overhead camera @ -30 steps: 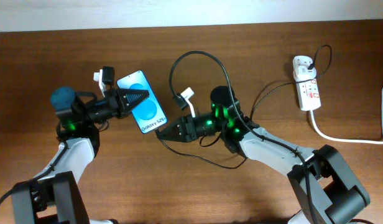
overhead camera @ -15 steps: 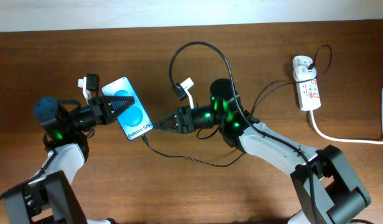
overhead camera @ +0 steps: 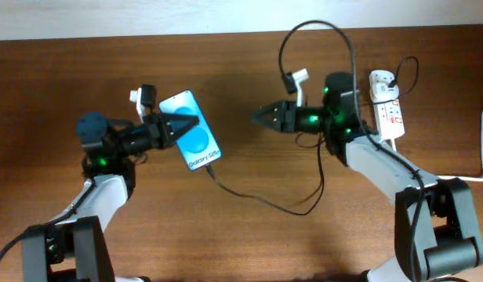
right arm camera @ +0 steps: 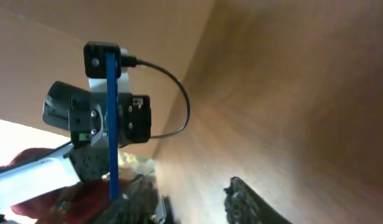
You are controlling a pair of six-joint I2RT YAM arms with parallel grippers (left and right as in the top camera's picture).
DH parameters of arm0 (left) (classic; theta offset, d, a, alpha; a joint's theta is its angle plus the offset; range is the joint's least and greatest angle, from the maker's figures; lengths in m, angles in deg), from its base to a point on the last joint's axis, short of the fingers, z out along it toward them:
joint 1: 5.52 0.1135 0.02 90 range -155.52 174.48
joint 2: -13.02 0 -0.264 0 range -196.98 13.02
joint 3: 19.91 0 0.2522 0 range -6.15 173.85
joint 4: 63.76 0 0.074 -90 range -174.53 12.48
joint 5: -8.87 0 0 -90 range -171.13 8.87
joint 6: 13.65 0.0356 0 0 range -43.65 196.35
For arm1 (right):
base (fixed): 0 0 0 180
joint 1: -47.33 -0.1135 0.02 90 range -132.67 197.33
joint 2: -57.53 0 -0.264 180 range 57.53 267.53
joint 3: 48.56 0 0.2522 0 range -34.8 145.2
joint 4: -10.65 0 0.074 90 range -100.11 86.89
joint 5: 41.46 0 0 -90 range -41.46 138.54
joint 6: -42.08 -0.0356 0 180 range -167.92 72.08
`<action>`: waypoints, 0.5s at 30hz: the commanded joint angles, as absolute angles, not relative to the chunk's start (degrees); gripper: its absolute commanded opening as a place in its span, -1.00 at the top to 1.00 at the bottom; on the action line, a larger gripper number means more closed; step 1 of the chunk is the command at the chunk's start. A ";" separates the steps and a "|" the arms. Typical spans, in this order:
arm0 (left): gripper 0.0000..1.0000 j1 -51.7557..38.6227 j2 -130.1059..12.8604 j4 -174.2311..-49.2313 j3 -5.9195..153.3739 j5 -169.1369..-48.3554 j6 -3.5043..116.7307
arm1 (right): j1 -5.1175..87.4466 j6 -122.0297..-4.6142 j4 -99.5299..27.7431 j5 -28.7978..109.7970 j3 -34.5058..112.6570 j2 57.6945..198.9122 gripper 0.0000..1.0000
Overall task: Plug charger to phone and switch on socket
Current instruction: 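Open the right gripper and lift it away from the plugged-in phone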
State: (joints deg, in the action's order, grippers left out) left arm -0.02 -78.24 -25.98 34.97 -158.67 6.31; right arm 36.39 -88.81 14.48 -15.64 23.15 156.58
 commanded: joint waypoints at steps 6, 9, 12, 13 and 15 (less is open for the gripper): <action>1.00 -6.69 -77.21 -37.12 49.86 -144.24 8.69 | 45.07 -74.97 -6.00 -6.22 41.60 152.44 -0.05; 1.00 -10.60 -77.21 -64.18 58.95 -132.33 24.43 | 45.83 -58.19 -34.68 16.66 58.80 152.44 -0.07; 1.00 -14.77 -77.39 -87.09 66.91 -122.45 38.81 | 45.85 -54.08 -53.08 28.36 68.05 152.42 -0.08; 1.00 -15.36 -77.67 -90.43 67.80 -122.23 41.65 | 45.85 -54.08 -55.75 29.60 68.18 152.42 -0.08; 1.00 -15.76 -79.46 -96.84 68.20 -122.23 45.67 | 45.83 -54.08 -61.37 30.19 67.68 152.55 -0.08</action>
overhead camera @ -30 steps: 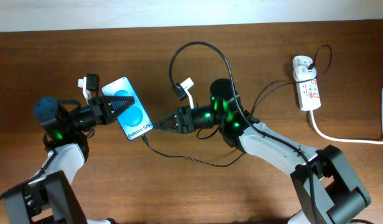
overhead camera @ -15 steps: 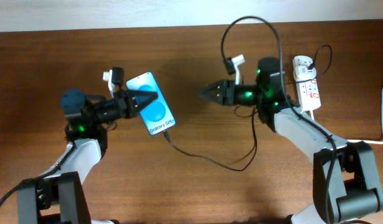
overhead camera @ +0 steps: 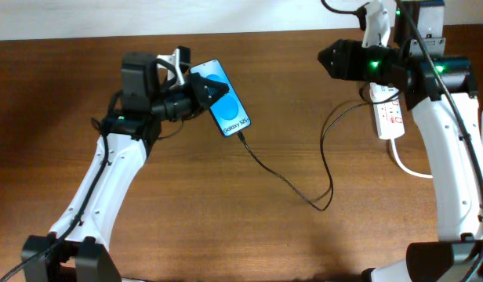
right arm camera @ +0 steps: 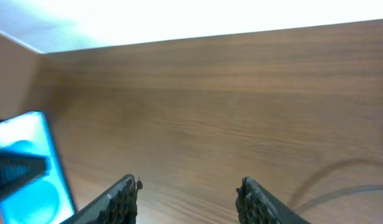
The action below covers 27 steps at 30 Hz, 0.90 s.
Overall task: Plug charger to phone and switch on socket
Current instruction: 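Open the right gripper and lift it away from the plugged-in phone, then lower the phone flat onto the table with the left gripper and release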
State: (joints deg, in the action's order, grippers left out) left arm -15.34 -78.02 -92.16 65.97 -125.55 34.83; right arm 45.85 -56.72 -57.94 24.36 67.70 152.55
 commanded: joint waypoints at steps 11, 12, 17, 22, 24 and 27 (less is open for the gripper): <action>1.00 -15.50 -101.89 -95.59 68.39 -130.43 55.68 | 36.72 -54.08 -83.73 33.52 64.66 152.77 -0.35; 1.00 -15.15 -103.42 -95.33 68.39 -130.19 55.68 | 35.69 -54.10 -83.66 34.19 63.72 152.77 -0.38; 0.97 -14.84 -104.84 -99.74 68.37 -121.53 59.90 | 32.72 -54.14 -80.93 36.77 54.80 152.77 -0.44; 0.90 -14.84 -105.04 -103.61 68.37 -113.16 62.33 | 32.72 -54.21 -77.30 36.77 50.04 152.77 -0.61; 0.89 -14.84 -105.04 -103.48 68.37 -113.12 62.35 | 32.72 -54.36 -76.75 36.77 50.06 152.77 -0.63; 0.78 -14.84 -105.06 -103.79 68.37 -112.77 62.35 | 32.72 -54.36 -76.78 36.79 50.06 152.77 -0.65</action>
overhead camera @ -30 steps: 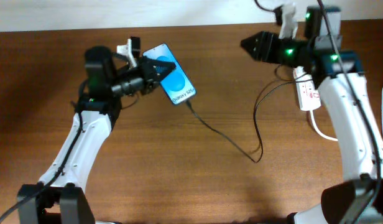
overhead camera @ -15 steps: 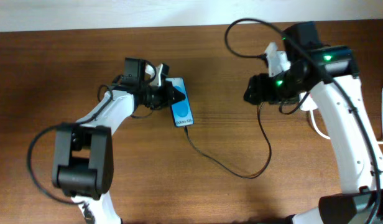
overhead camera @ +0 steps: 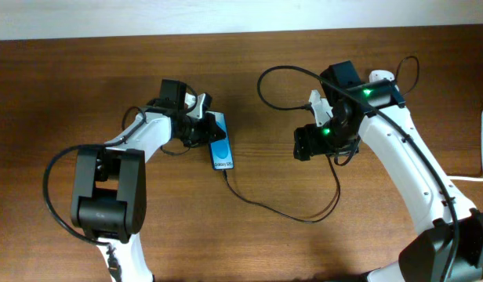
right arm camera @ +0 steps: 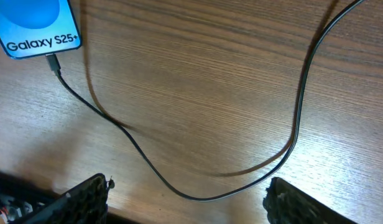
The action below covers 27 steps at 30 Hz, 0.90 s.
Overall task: Plug charger to phone and switch on socket
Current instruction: 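Lower the phone flat onto the table with the left gripper and release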
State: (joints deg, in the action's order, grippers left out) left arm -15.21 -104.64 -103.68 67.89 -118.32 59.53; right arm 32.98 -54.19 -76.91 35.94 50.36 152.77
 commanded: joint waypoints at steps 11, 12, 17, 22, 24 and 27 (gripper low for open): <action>0.41 -15.25 -105.06 -107.04 68.04 -108.51 60.10 | 32.72 -54.36 -76.78 36.79 50.06 152.77 -0.68; 0.37 -15.19 -105.06 -107.24 68.04 -108.07 59.23 | 32.72 -54.36 -76.78 36.77 50.04 152.77 -0.68; 0.27 -14.97 -105.06 -110.06 68.04 -108.07 55.55 | 32.72 -54.36 -76.78 36.79 50.06 152.77 -0.69; 0.27 -14.60 -105.06 -110.71 68.04 -107.06 52.14 | 32.72 -54.36 -76.78 36.77 50.06 152.77 -0.69; 0.25 -14.07 -105.06 -111.33 68.04 -105.27 48.45 | 32.72 -54.36 -76.78 36.79 50.06 152.77 -0.69; 0.24 -13.59 -105.06 -111.33 68.04 -105.29 42.40 | 32.72 -54.36 -76.71 36.77 50.06 152.77 -0.69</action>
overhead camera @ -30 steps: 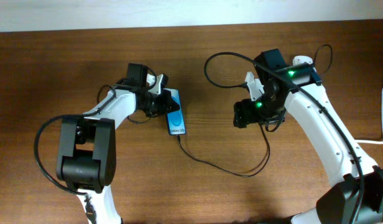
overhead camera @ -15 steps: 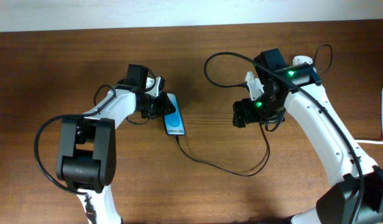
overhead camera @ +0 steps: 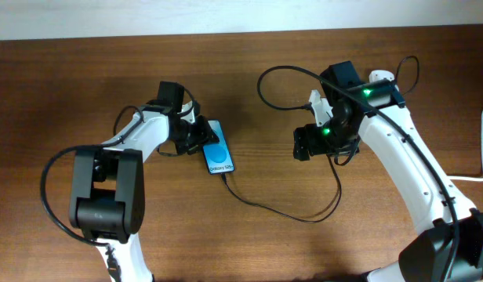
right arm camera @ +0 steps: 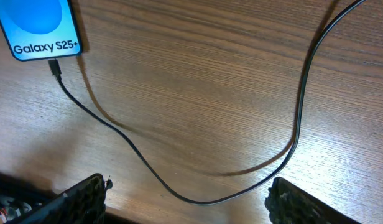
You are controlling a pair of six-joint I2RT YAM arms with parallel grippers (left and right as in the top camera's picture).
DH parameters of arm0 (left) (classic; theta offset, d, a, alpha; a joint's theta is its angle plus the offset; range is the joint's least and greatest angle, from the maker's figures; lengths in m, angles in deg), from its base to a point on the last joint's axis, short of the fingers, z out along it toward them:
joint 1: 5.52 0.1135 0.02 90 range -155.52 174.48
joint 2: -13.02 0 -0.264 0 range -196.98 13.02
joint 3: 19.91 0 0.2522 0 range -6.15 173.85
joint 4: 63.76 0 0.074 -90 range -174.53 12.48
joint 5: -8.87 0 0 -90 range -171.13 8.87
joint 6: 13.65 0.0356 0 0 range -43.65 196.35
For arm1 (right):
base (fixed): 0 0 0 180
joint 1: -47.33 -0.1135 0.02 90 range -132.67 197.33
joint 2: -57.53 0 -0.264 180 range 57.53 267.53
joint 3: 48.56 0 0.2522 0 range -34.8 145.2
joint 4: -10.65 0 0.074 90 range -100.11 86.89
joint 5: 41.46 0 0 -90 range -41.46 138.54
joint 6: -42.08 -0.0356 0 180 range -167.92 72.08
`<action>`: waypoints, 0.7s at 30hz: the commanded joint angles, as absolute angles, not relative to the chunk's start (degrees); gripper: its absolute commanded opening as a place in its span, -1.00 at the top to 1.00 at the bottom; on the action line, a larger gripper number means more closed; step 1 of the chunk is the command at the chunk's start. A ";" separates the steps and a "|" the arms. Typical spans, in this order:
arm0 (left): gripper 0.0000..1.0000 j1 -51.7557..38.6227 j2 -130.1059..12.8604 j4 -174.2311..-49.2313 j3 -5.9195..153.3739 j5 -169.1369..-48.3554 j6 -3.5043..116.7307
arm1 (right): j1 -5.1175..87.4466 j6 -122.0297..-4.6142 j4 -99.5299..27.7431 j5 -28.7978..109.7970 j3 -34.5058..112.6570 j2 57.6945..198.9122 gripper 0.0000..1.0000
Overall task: Plug charger to phone and switch on socket
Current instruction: 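Lower the phone flat onto the table with the left gripper and release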
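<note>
The phone (overhead camera: pixel 217 157), blue screen up and marked Galaxy S25+ (right arm camera: pixel 39 28), lies on the table left of centre. My left gripper (overhead camera: pixel 197 135) is at its upper left end and seems shut on it. A black charger cable (right arm camera: pixel 179 193) meets the phone's lower edge with its connector (right arm camera: pixel 54 66), then loops right and back towards the white socket strip (overhead camera: pixel 381 77), which my right arm mostly hides. The right gripper (right arm camera: pixel 191 208) hangs open over the cable's bend (overhead camera: pixel 302 146), holding nothing.
A white mains lead runs off the right edge. The cable forms a high loop (overhead camera: pixel 273 74) behind the right arm. Bare brown wood (overhead camera: pixel 241 251) fills the front of the table.
The phone, seen narrow and tilted on its side before, now lies flatter and a little lower and to the left. The left wrist has turned. My right arm is unchanged.
At first the left gripper held the phone up at the left with the cable in it, and the right gripper was near the centre. Then both arms stood higher and farther back. Later the phone was down at the table, right gripper open over the cable, as now.
</note>
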State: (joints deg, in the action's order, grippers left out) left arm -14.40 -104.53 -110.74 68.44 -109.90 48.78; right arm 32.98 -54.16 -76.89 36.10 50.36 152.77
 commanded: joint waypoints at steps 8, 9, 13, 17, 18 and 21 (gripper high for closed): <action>0.16 -13.59 -105.06 -112.07 68.04 -102.28 41.17 | 32.72 -54.34 -76.56 36.79 50.06 152.77 -0.70; 0.16 -13.59 -105.06 -112.38 68.04 -102.25 41.22 | 32.72 -54.34 -76.56 36.77 50.04 152.77 -0.70; 0.16 -13.59 -105.06 -114.08 68.04 -101.62 45.24 | 32.72 -54.36 -76.56 36.77 50.04 152.77 -0.71; 0.15 -13.59 -105.06 -114.65 68.04 -101.18 46.48 | 32.72 -54.36 -76.60 36.29 50.04 152.77 -0.71; 0.15 -13.59 -105.06 -114.76 68.04 -101.18 46.48 | 32.72 -54.34 -76.60 35.64 50.04 152.77 -0.72; 0.28 -13.59 -105.04 -117.10 68.04 -100.31 49.54 | 32.72 -54.34 -77.24 35.09 50.06 152.77 -0.72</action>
State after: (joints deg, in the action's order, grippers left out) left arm -14.05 -103.88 -115.02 69.16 -105.29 45.76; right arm 32.98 -54.16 -76.95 35.66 50.36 152.77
